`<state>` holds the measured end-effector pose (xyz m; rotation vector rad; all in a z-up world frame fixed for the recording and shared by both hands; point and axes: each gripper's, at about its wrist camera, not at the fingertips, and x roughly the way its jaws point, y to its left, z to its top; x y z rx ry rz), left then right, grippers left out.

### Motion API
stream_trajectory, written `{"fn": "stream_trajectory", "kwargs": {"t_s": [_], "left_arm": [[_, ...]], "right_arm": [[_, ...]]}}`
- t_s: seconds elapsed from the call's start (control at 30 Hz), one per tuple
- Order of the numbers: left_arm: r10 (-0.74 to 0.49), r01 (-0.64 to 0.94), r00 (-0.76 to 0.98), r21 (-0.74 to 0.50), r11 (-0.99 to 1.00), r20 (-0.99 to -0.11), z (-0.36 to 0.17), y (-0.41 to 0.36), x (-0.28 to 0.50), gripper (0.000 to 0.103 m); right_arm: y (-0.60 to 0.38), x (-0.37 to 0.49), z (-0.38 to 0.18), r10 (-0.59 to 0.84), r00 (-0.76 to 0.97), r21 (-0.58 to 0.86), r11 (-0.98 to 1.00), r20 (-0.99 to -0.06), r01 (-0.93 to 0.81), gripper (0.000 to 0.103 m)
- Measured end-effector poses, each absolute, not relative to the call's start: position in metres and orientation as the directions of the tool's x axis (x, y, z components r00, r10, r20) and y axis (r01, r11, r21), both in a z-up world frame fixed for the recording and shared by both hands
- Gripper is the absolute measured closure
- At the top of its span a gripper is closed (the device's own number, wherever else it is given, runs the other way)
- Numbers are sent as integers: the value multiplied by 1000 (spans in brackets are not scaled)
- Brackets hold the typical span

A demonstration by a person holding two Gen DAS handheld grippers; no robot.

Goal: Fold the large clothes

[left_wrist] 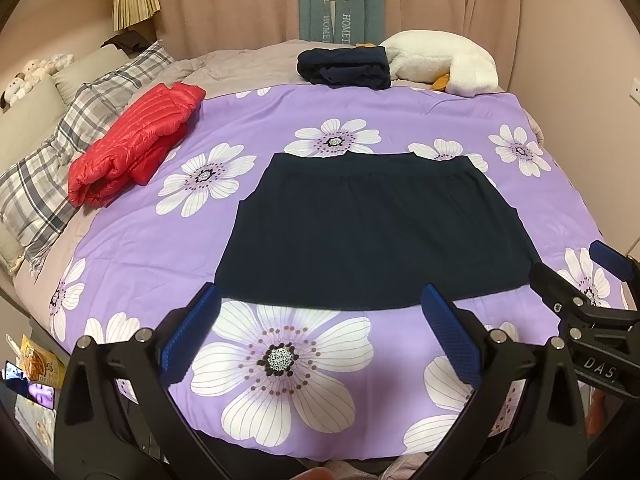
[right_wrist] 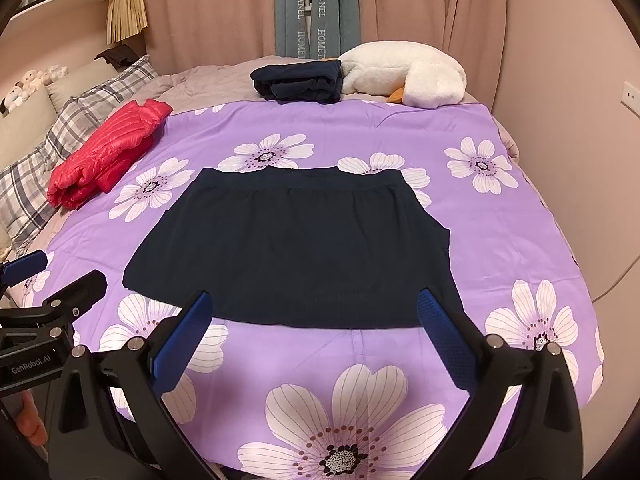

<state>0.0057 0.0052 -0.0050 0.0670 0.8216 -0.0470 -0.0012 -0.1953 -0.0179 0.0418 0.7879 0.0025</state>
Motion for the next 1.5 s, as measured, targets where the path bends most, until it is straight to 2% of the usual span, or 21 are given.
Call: {"fn": "stream_trajectory", "kwargs": {"t_s": [1.5], "left_arm": [[-13, 67, 671, 43, 997, -741, -6, 8, 10, 2]], "right_arm": [[-197, 1, -18, 17, 703, 39, 999, -711, 15, 1]]}}
